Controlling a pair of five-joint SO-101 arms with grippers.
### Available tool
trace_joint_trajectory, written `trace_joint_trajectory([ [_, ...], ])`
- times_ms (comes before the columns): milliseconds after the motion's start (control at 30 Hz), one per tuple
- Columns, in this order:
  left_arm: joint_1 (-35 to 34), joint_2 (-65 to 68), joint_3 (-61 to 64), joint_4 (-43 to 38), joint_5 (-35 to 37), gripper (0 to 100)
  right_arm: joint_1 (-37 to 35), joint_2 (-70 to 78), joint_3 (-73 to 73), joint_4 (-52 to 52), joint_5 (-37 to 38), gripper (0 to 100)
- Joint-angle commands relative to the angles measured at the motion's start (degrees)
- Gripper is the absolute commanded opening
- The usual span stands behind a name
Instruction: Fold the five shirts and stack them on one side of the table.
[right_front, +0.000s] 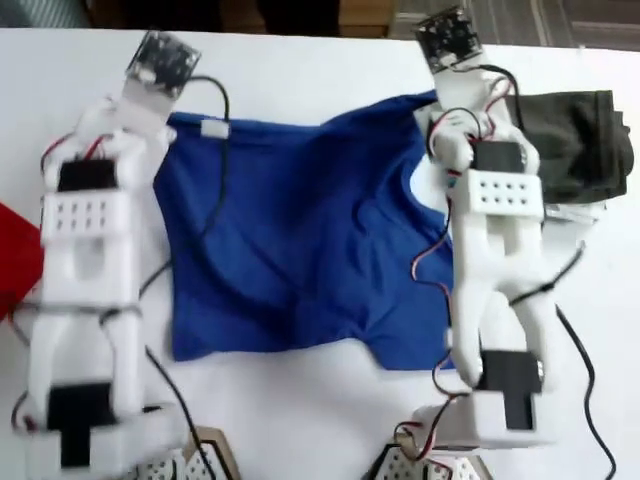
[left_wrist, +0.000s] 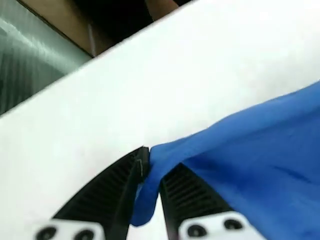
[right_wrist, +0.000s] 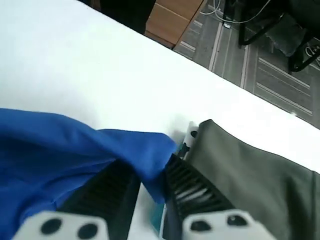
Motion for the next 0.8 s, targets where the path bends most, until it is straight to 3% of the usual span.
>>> trace_joint_trajectory([
  [0, 0.09, 6.95, -11.38, 3.69, 0.35, 3, -1.45, 4.35, -7.91, -1.45, -0.18, 1.8],
  [267, 0.44, 14.33, -23.60, 14.15, 0.09, 3, -1.27, 14.90, -25.58, -1.10, 0.35, 1.8],
  [767, 1.93, 29.80, -23.87, 11.78, 0.35, 3, -1.89, 32.75, -26.02, -1.10, 0.35, 1.8],
])
